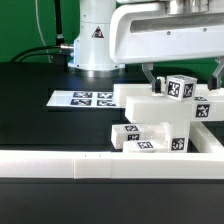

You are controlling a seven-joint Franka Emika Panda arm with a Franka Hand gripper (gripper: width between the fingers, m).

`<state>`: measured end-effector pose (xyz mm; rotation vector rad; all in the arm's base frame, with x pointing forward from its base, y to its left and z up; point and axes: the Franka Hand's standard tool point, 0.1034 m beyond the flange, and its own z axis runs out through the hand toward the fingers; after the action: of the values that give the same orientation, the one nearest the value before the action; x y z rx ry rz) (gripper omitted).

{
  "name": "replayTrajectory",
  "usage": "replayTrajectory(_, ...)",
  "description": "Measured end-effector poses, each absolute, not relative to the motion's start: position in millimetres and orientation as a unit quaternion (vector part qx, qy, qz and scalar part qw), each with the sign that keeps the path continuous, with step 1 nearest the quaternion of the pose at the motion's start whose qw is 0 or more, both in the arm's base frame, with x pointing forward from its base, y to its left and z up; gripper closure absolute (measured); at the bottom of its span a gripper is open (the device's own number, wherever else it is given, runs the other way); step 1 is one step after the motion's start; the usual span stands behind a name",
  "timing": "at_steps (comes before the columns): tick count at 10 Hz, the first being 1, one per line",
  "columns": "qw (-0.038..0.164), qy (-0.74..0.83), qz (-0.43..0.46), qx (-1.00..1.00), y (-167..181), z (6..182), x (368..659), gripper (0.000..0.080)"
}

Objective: Assemble chair

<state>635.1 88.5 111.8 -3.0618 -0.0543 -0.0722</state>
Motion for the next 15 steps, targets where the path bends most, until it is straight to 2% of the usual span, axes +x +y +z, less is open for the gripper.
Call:
replayTrajectory(1,0.030,-0.078,-0.025,-0.996,88.1,111.6,635.1,0.0151)
replayTrajectory(4,0.025,-0.193,-0.028,-0.981,83.7,110.6,635.6,0.0151)
replayTrajectory(7,0.025,-0.207,-0.027,-0.978,83.2,109.9,635.0,0.0165)
replayTrajectory(9,0.026,-0.188,-0.027,-0.981,83.3,109.9,635.0,0.0521)
replayTrajectory(11,0.027,-0.173,-0.027,-0.984,83.4,109.9,635.0,0.0533)
replayTrajectory(15,0.032,0.019,-0.022,-0.999,86.1,109.0,635.3,0.0533)
